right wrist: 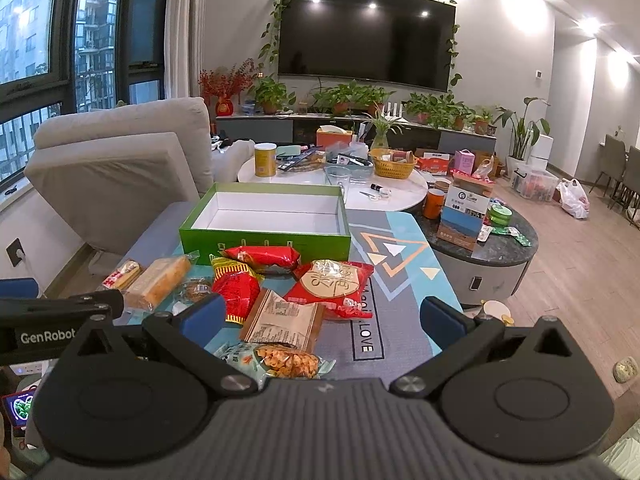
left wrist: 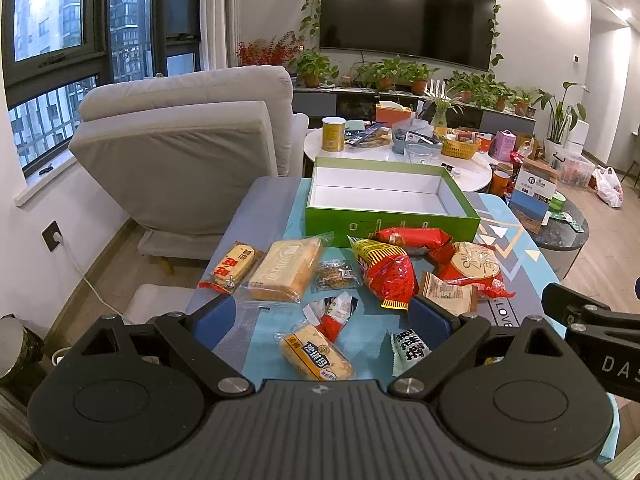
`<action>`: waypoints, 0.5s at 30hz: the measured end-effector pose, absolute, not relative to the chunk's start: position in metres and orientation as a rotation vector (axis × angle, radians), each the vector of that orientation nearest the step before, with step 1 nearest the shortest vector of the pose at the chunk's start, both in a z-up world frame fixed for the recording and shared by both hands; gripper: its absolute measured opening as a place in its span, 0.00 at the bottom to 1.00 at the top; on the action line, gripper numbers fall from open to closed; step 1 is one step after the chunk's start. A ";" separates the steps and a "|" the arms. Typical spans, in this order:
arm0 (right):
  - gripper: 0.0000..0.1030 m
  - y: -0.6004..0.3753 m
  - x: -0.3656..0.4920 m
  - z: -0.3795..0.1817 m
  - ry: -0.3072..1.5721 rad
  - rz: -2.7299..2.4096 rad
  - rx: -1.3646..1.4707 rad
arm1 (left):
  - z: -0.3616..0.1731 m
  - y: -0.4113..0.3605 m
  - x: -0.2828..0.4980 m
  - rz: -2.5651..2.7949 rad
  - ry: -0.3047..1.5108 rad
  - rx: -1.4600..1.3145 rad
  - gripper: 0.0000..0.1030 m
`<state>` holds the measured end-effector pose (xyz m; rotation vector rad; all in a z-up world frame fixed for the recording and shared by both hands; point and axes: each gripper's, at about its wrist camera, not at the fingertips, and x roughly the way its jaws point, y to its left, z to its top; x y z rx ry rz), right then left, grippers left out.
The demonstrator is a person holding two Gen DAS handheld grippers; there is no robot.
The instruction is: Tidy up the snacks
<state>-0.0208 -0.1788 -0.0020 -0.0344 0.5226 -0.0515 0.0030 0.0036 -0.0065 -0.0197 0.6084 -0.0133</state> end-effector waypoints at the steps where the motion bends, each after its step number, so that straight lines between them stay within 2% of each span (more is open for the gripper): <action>1: 1.00 -0.179 -0.021 -0.002 0.523 -0.052 -0.034 | -0.006 0.004 0.003 -0.014 0.610 -0.019 0.90; 15: 1.00 -0.178 -0.020 -0.003 0.527 -0.044 -0.041 | -0.007 0.005 0.004 -0.015 0.609 -0.021 0.90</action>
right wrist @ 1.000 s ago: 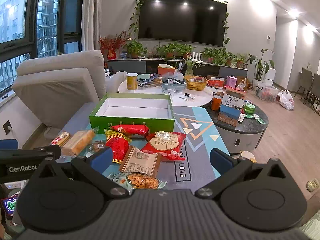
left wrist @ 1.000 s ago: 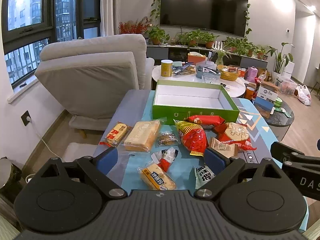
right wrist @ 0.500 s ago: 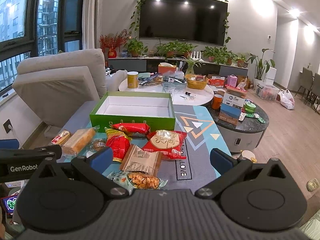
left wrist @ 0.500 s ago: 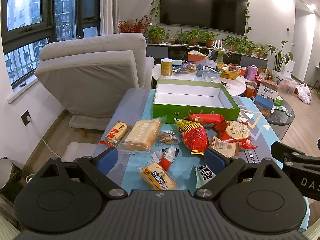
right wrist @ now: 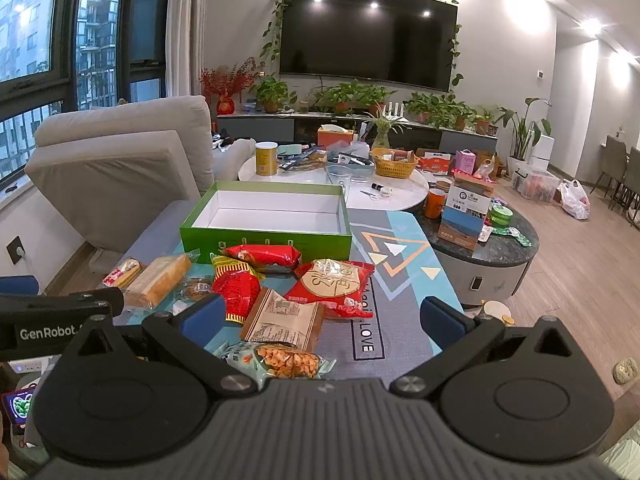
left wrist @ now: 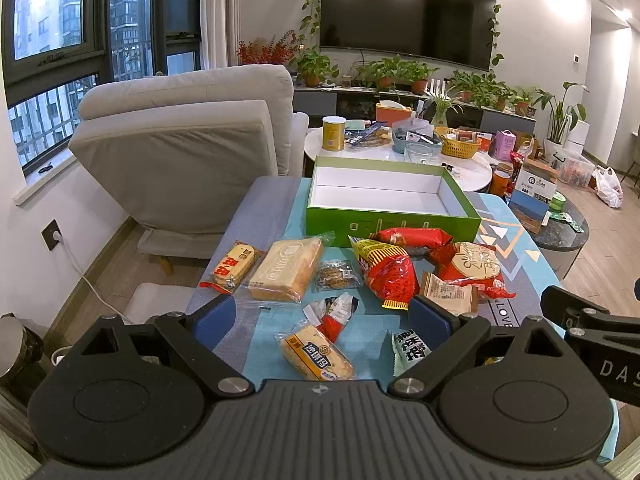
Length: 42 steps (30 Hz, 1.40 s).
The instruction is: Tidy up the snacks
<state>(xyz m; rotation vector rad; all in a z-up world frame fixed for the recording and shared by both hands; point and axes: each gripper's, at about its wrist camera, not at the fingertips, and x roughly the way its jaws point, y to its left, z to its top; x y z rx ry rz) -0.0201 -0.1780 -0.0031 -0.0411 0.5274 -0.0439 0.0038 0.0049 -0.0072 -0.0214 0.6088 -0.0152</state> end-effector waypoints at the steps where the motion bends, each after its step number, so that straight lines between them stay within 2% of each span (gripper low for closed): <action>1: 1.00 -0.178 -0.020 -0.003 0.527 -0.045 -0.042 | -0.007 0.005 0.004 -0.017 0.610 -0.020 0.90; 42: 1.00 -0.169 -0.021 -0.002 0.554 -0.006 -0.049 | -0.013 0.007 0.007 -0.025 0.643 -0.025 0.90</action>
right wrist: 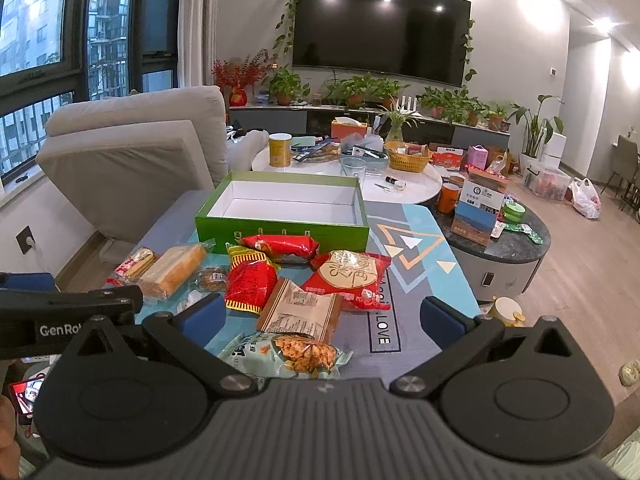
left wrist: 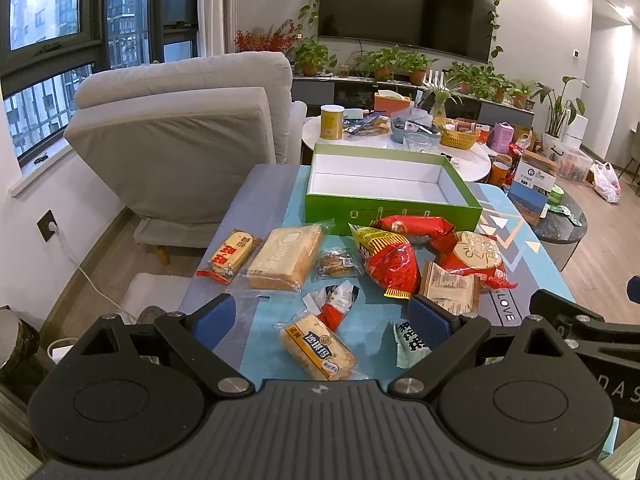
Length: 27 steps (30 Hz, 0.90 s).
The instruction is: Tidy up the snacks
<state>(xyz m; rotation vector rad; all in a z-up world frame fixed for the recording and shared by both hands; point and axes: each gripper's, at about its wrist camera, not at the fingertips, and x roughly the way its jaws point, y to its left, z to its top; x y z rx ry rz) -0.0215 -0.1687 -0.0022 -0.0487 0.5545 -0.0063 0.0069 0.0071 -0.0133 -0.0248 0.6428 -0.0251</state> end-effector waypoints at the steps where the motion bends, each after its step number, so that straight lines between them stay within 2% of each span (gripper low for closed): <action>1: 1.00 -0.169 -0.022 -0.002 0.555 -0.006 -0.048 | -0.013 0.007 0.007 -0.025 0.643 -0.025 0.90; 13: 1.00 -0.172 -0.020 -0.003 0.560 -0.005 -0.034 | -0.021 0.009 0.010 -0.056 0.655 -0.011 0.90; 19: 1.00 -0.192 -0.013 -0.013 0.561 -0.051 0.029 | -0.043 0.004 0.017 -0.099 0.676 0.030 0.90; 27: 1.00 -0.209 0.013 -0.046 0.663 -0.014 0.111 | -0.078 -0.012 0.034 -0.209 0.697 0.048 0.90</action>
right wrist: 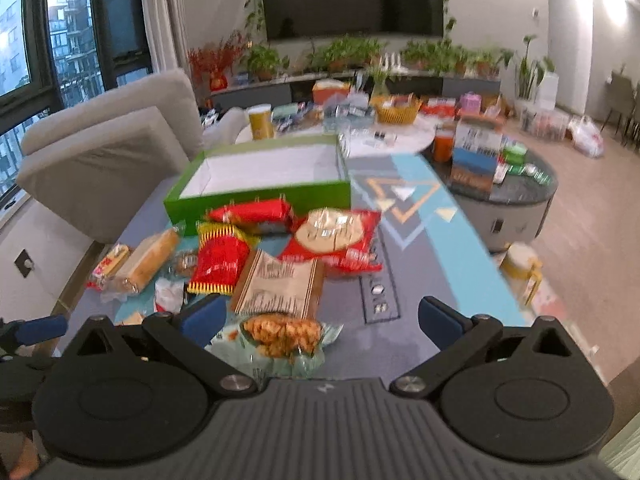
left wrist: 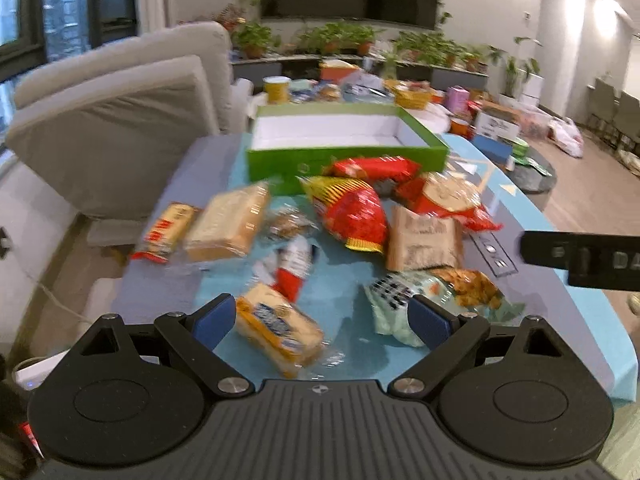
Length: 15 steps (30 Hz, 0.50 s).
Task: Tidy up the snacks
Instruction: 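Lower the right gripper onto the green-and-white chip bag and close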
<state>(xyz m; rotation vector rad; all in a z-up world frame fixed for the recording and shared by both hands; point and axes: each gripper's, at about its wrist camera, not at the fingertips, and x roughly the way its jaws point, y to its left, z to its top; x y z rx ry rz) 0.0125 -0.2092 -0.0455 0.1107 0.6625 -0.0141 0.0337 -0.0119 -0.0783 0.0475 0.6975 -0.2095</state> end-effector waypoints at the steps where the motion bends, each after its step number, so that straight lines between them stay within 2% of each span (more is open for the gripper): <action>1: 1.00 -0.211 0.016 -0.050 0.679 -0.001 0.125 | -0.082 -0.013 0.036 -0.235 0.707 0.039 0.90; 10: 1.00 -0.211 0.049 -0.079 0.801 0.078 0.201 | -0.107 -0.033 0.056 -0.330 0.763 0.061 0.89; 15: 1.00 -0.218 0.065 -0.094 0.859 0.114 0.228 | -0.122 -0.044 0.072 -0.389 0.821 0.054 0.83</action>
